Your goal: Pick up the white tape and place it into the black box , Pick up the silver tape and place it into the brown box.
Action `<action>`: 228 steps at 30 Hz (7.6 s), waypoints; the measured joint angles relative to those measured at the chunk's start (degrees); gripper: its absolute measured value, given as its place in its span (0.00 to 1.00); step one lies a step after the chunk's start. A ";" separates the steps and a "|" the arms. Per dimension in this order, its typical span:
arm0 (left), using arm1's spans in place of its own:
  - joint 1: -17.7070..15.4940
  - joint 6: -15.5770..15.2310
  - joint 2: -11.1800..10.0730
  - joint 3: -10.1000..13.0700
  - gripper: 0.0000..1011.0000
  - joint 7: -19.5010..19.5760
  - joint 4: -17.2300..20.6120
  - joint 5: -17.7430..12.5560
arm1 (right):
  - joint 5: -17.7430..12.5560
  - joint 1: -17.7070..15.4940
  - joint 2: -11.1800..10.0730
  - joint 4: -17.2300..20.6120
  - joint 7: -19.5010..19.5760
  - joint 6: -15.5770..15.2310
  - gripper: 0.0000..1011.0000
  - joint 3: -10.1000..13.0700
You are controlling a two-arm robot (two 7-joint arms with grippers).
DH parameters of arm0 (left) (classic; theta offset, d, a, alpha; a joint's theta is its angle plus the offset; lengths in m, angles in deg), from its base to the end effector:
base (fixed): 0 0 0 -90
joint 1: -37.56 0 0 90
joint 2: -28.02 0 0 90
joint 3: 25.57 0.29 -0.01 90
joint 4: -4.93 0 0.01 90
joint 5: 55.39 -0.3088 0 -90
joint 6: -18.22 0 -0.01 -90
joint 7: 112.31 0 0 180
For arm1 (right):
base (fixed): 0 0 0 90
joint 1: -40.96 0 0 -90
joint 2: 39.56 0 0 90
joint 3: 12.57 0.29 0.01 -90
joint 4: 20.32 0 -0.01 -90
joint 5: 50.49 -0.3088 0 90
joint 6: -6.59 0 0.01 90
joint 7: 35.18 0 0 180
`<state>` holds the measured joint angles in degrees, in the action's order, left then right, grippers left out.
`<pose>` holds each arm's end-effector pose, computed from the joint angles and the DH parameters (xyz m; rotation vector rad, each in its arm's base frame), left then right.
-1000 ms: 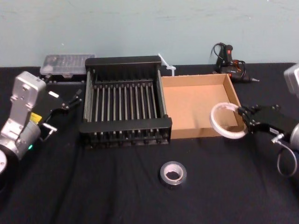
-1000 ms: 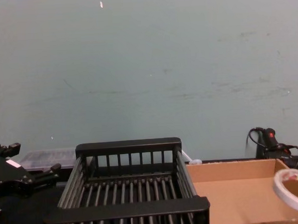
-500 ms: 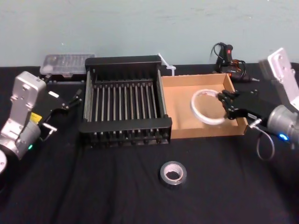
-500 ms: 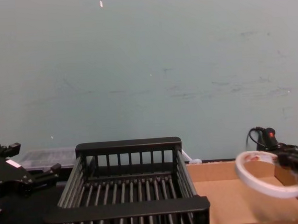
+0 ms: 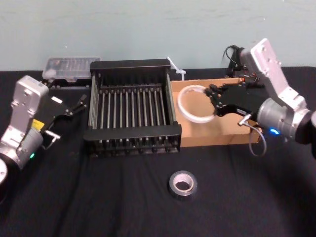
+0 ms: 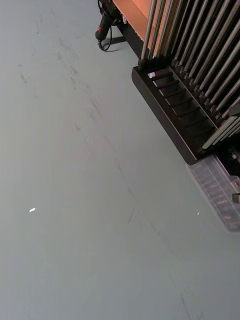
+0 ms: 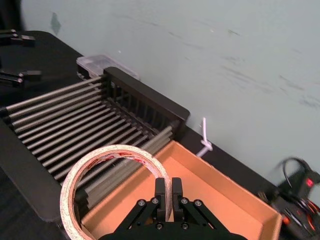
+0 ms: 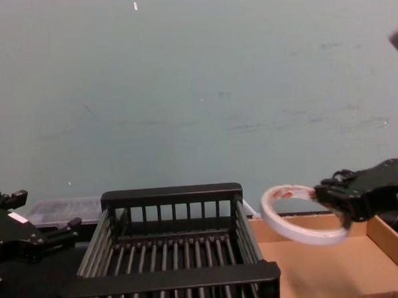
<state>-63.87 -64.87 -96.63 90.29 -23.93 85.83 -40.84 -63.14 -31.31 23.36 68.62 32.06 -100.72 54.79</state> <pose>0.3581 0.0827 -0.3023 0.3045 -0.2851 1.2480 0.3895 -0.0276 -0.2248 -0.3836 -0.0760 -0.8858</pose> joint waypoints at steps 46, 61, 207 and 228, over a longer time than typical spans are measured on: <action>0.00 0.00 0.00 0.00 0.99 0.00 0.00 0.00 | 4.92 9.44 8.60 -8.78 -2.71 0.68 0.08 -6.76; 0.00 0.00 0.00 0.00 0.99 0.00 0.00 0.00 | 4.80 9.34 8.47 -8.62 -2.76 0.65 0.41 -6.68; 0.00 0.00 0.00 0.00 0.99 0.00 0.00 0.00 | -6.15 -4.17 -7.01 4.10 -6.78 -12.05 0.95 -11.43; 0.00 0.00 0.00 0.00 0.99 0.00 0.00 0.00 | -6.17 -4.17 -7.01 4.16 -6.78 -12.06 0.34 -11.43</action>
<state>-63.87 -64.87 -96.63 90.29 -23.93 85.83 -40.84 -69.31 -35.48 16.35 72.78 25.29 -112.78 43.35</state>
